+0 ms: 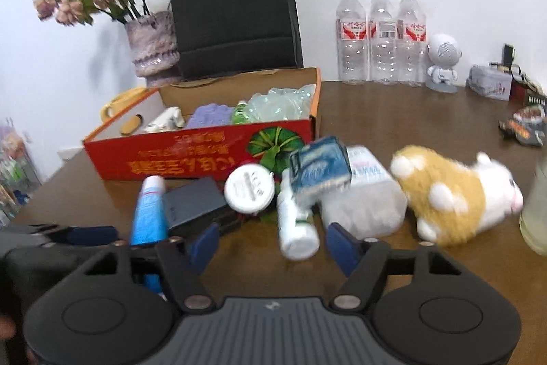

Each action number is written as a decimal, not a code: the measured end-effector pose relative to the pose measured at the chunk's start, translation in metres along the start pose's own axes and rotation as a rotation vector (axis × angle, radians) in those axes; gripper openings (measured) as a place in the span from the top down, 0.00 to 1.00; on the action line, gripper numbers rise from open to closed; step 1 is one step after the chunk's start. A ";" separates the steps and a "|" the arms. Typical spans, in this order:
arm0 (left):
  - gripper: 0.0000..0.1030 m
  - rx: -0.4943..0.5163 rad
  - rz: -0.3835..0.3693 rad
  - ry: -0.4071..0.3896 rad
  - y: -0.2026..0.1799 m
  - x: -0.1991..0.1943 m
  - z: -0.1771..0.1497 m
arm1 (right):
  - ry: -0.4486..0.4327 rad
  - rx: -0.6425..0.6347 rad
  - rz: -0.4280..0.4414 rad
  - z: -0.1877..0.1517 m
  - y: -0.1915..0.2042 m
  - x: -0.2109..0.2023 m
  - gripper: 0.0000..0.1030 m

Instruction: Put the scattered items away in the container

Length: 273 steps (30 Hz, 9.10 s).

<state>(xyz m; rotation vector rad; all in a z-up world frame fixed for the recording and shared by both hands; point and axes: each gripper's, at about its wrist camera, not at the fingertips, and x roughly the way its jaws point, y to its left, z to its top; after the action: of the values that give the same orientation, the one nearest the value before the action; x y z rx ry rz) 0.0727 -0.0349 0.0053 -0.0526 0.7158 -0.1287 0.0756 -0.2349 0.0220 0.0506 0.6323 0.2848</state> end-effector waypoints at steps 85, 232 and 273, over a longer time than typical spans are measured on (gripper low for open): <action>0.26 -0.386 -0.116 0.204 0.129 0.147 0.207 | 0.432 0.069 0.192 0.186 0.072 0.242 0.47; 0.00 0.006 0.151 -0.018 0.038 -0.064 -0.066 | 0.077 -0.059 -0.110 -0.067 0.063 -0.021 0.00; 0.00 0.075 -0.089 -0.142 0.011 -0.029 0.008 | -0.036 0.000 -0.033 -0.005 0.014 -0.036 0.31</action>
<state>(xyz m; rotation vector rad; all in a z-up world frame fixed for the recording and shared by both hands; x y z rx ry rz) 0.0572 -0.0202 0.0292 -0.0217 0.5666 -0.2344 0.0415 -0.2313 0.0409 0.0456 0.5968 0.2510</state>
